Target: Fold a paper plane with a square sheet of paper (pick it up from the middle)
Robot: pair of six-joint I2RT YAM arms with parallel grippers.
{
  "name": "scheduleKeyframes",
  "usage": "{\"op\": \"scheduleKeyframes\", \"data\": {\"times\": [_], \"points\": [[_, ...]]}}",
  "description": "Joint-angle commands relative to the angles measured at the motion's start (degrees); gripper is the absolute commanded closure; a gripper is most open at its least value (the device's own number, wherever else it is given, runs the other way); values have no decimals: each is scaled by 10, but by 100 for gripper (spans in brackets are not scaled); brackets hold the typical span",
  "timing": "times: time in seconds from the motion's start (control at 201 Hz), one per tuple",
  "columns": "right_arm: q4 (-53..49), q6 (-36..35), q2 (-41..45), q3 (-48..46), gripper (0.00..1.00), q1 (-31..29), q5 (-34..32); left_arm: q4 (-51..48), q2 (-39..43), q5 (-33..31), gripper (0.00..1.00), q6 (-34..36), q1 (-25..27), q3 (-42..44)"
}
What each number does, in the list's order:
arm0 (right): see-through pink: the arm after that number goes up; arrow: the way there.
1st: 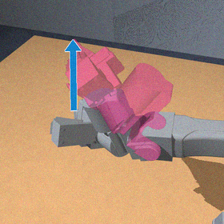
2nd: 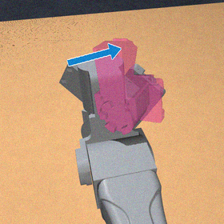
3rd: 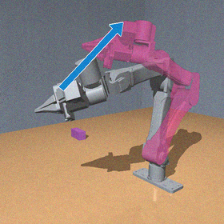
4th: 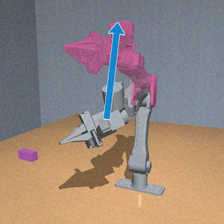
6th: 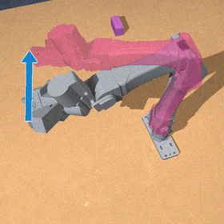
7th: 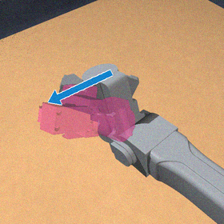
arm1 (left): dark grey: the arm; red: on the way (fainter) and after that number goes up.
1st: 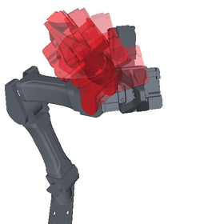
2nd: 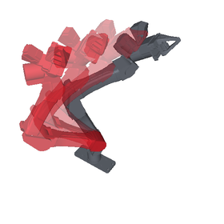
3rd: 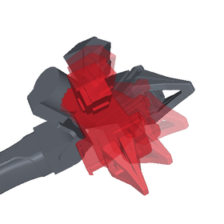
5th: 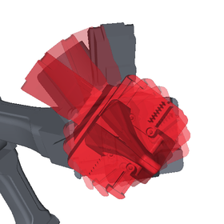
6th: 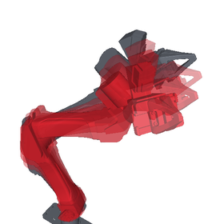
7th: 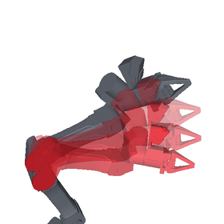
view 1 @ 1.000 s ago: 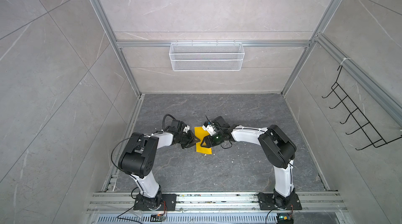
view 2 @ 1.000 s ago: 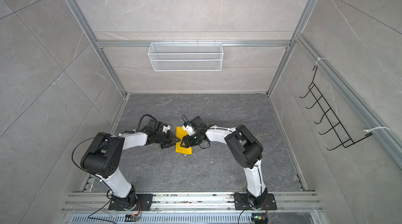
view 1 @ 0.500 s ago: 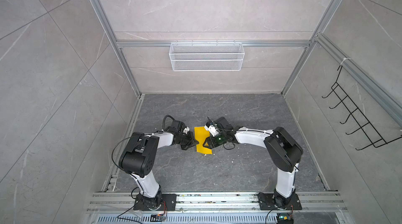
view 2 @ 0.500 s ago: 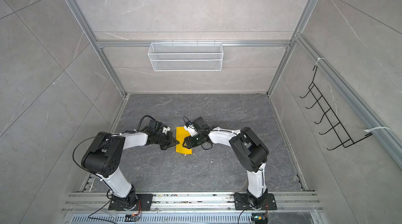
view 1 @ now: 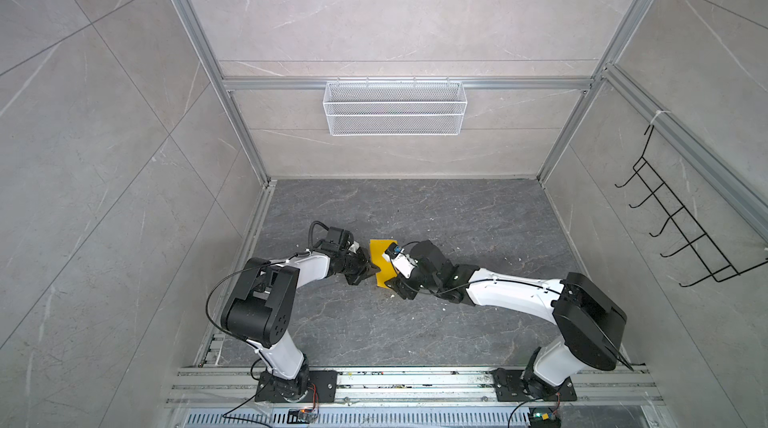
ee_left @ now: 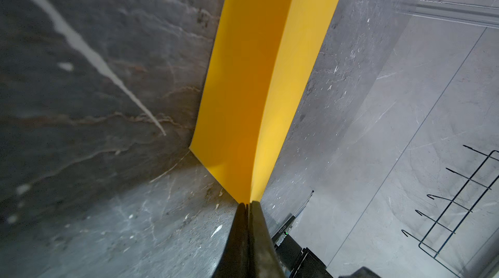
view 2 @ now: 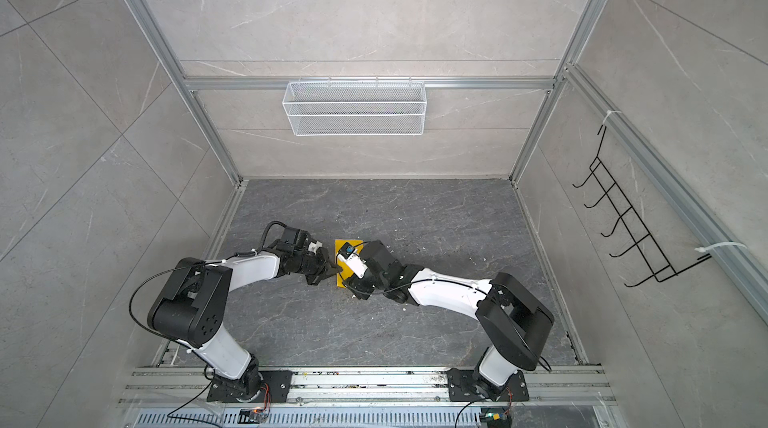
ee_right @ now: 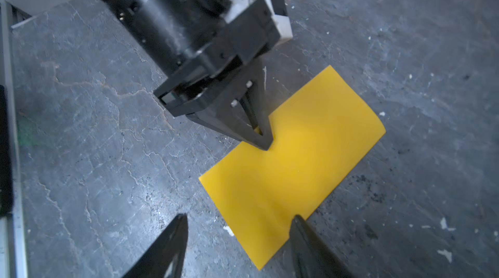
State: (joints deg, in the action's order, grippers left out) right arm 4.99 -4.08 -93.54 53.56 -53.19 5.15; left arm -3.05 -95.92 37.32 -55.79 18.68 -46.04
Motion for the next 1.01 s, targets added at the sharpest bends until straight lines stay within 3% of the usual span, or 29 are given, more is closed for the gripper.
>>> {"op": "scheduleKeyframes", "data": {"times": [0.0,0.239,0.433,0.817,1.001], "points": [[45,-51,-35,-6,37,-24,-70,-11,13,-3,99,-23,2,-21],[79,-59,-77,1,39,-40,-126,-14,10,-6,99,-25,3,-21],[78,-67,-100,16,42,-40,-127,-15,6,-6,99,-25,3,-21],[86,-60,-88,12,63,-40,-147,-19,2,-7,99,-21,3,-23],[74,-59,-96,21,68,-40,-136,-19,1,-6,99,-23,3,-24]]}}
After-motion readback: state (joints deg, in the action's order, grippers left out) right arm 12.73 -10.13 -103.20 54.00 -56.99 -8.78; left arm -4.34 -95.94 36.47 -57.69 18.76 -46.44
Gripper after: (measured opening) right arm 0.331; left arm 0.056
